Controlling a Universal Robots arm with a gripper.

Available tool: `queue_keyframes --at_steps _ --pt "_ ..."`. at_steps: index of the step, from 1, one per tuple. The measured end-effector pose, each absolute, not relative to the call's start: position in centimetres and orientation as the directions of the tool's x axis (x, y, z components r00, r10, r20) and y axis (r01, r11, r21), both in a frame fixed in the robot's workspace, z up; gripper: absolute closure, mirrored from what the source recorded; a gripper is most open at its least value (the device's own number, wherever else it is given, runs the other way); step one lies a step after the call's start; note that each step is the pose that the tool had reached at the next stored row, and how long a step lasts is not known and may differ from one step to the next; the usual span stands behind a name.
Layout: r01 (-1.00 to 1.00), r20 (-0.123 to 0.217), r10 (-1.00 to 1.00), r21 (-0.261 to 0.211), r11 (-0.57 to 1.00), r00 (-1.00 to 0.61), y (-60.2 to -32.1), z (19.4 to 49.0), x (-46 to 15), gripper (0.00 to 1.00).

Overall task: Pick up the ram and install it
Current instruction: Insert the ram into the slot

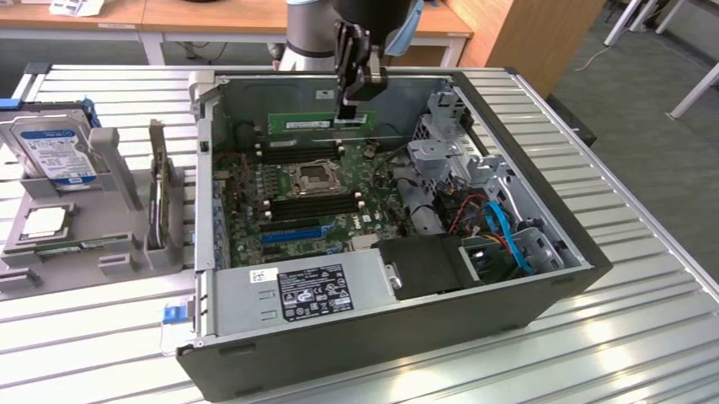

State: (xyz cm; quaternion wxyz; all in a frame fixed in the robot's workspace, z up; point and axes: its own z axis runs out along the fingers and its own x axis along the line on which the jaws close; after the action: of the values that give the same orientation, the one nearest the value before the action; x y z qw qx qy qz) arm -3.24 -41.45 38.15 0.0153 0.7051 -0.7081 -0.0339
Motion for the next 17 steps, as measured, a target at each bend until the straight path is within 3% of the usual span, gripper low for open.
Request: queue_keyframes --at_steps 17 --pt "-0.998 -0.026 -1.000 0.070 0.003 -0.005 -41.5 35.7 -3.2 0.89"
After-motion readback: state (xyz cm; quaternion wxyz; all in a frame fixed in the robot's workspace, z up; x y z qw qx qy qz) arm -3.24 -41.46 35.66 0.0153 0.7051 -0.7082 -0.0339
